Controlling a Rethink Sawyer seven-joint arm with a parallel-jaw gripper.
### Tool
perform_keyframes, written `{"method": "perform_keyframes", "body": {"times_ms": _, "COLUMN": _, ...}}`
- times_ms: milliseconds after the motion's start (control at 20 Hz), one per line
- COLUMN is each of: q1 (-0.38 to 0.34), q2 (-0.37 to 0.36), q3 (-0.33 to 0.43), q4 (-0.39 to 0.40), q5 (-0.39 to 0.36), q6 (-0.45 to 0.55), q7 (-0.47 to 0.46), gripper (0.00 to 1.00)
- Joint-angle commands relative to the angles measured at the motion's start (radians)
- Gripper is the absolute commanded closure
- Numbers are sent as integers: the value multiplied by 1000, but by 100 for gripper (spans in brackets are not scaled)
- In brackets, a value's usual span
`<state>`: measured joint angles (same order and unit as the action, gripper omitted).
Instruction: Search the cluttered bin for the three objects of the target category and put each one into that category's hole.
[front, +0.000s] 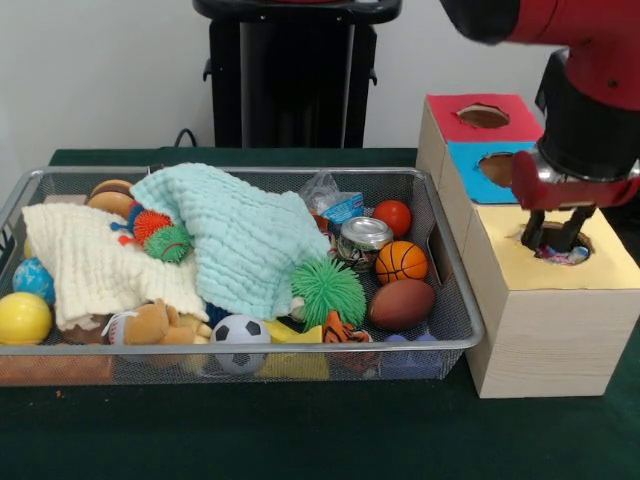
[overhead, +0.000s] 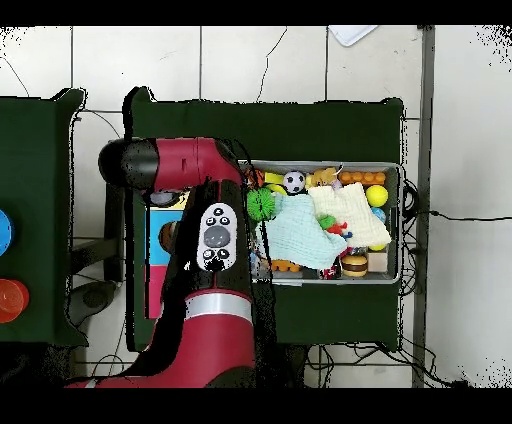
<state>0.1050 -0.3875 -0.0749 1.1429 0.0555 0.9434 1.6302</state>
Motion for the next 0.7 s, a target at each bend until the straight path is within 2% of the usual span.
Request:
{"method": "perform_keyframes", "body": {"times_ms": 50, "q1": -76, "q2": -170, "q3": 53, "q4": 200, "q5": 8, "q6": -15, "q7": 24, "gripper": 0}}
{"method": "perform_keyframes", "body": {"times_ms": 450, "q1": -116, "q2": -243, "q3": 86, "q4": 228, "q5": -10, "q6": 12, "q7": -30, "gripper": 0}}
{"method": "perform_keyframes", "body": {"times_ms": 700, "q1": -192, "q2": -238, "q3": 108, "q4": 232, "q5": -82, "q6": 20, "q7": -173, "gripper": 0}}
